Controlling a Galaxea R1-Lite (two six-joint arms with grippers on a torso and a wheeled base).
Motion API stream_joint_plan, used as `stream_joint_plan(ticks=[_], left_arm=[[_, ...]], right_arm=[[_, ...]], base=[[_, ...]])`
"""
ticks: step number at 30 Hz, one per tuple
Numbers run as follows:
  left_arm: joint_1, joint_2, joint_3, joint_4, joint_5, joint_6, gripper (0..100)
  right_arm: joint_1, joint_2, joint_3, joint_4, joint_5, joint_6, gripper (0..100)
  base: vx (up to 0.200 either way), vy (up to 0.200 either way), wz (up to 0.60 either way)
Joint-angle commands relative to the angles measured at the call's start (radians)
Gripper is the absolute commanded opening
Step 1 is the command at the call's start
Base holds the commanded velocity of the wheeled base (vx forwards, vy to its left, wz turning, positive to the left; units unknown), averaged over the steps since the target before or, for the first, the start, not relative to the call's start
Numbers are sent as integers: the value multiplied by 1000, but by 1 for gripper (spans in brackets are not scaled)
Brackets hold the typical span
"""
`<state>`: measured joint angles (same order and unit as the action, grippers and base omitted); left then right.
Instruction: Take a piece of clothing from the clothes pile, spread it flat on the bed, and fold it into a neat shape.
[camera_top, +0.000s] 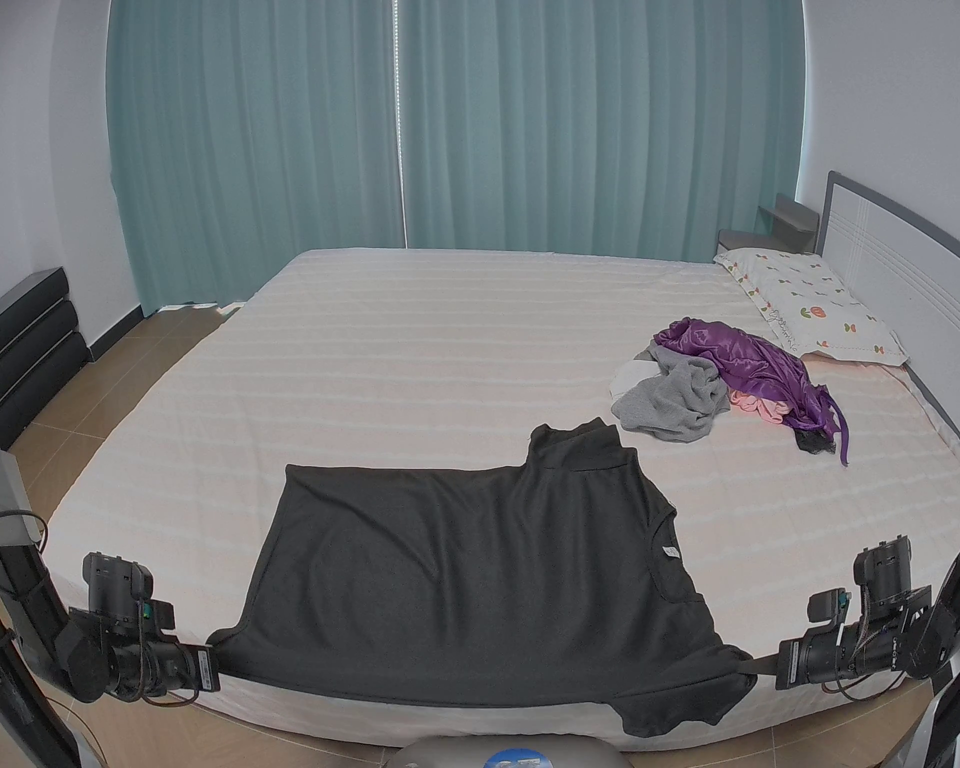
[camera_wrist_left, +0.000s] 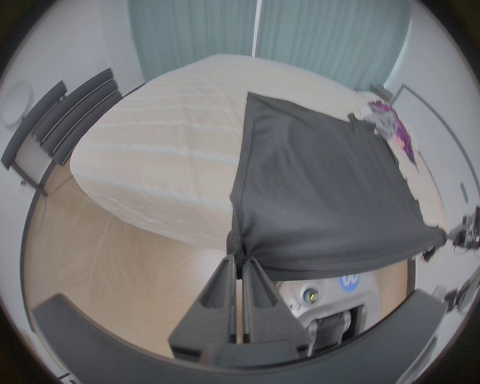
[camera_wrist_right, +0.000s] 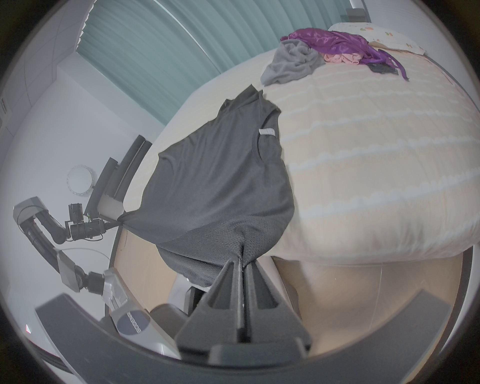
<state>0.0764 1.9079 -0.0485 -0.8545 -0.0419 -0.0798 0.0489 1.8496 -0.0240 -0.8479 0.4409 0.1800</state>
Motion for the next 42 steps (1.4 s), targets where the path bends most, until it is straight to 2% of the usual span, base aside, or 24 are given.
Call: stream_joint_plan(ticks=[1, 4, 8, 13, 18, 30, 35, 42], left_arm=[[-18, -21, -102, -5, 4, -104, 0], [-30, -16, -159, -3, 5, -158, 0], [-30, 0, -203, 5, 5, -169, 0], [-33, 66, -258, 0, 4, -175, 0], [-49, 79, -301, 5, 13, -187, 0], [-90, 74, -306, 8, 65, -184, 0], [-89, 138, -343, 2, 65, -189, 0], [-86, 227, -421, 2, 68, -207, 0]], right_arm=[[14, -1, -48, -39, -1, 56, 0], [26, 11, -94, -65, -2, 104, 0], [31, 48, -165, -65, -24, 139, 0], [49, 117, -232, -66, -70, 141, 0], [54, 149, -275, -65, -73, 141, 0], [60, 135, -286, -57, -74, 139, 0], [66, 181, -317, -65, -76, 141, 0], [80, 269, -413, -51, -111, 142, 0]], base=[[0, 0, 0], [0, 0, 0], [0, 0, 0], [0, 0, 0], [0, 0, 0], [0, 0, 0], [0, 0, 0], [0, 0, 0]])
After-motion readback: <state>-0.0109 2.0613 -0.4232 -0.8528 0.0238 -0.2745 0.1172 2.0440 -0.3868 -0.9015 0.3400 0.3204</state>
